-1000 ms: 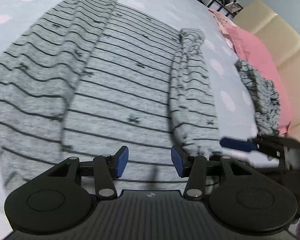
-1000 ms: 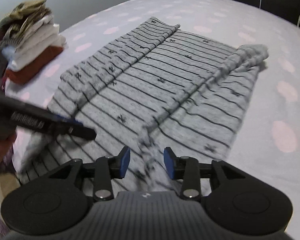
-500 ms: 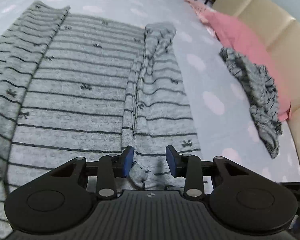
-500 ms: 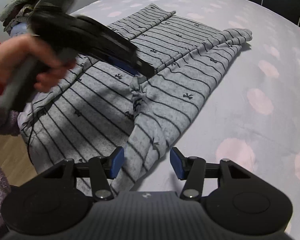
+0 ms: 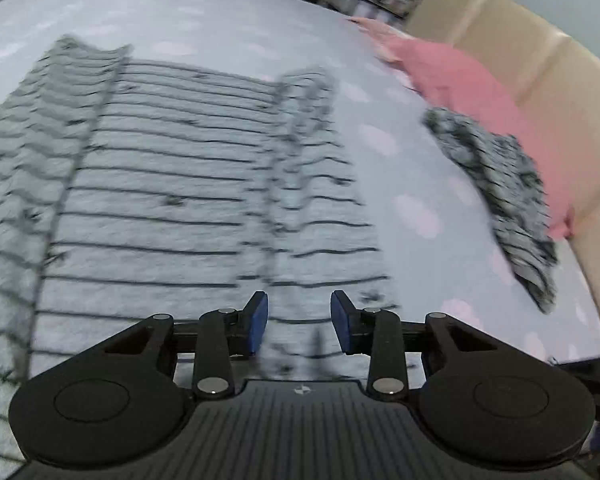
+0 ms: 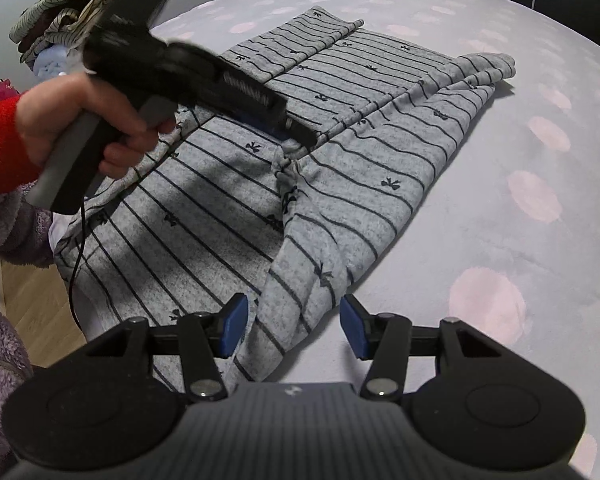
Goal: Fold clothes
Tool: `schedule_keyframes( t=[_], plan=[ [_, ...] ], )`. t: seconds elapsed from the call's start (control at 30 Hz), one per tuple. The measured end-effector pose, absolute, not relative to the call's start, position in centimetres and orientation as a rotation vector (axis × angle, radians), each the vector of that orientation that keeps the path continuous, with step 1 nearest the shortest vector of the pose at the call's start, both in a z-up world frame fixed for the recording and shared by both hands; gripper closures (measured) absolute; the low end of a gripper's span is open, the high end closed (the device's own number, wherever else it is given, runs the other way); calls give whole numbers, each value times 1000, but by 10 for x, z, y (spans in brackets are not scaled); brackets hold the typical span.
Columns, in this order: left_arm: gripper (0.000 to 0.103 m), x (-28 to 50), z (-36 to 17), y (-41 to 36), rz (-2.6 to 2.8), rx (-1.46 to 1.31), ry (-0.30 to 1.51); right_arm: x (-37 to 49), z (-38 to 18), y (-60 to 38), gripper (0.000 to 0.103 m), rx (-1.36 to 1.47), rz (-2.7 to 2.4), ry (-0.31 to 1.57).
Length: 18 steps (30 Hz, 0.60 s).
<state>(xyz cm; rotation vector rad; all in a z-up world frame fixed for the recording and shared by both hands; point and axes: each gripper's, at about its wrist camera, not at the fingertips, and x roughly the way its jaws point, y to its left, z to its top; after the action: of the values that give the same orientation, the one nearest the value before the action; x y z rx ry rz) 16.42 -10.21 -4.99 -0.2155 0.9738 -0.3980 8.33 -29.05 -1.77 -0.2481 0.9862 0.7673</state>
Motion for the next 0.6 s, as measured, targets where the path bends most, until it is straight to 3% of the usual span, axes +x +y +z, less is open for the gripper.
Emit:
schedule_keyframes(
  t=[0.13, 0.3, 0.4, 0.6],
  plan=[
    [79, 171, -67, -104, -362, -221, 1059, 83, -17, -288, 48, -252, 771, 986],
    [79, 166, -76, -103, -372, -191, 1095, 83, -20, -284, 48, -258, 784, 992],
    [96, 163, -76, -109, -380, -130, 1090, 82, -24, -281, 48, -274, 792, 1002],
    [99, 162, -61, -92, -402, -285, 1060, 78, -32, -272, 48, -326, 833, 1037]
  ],
)
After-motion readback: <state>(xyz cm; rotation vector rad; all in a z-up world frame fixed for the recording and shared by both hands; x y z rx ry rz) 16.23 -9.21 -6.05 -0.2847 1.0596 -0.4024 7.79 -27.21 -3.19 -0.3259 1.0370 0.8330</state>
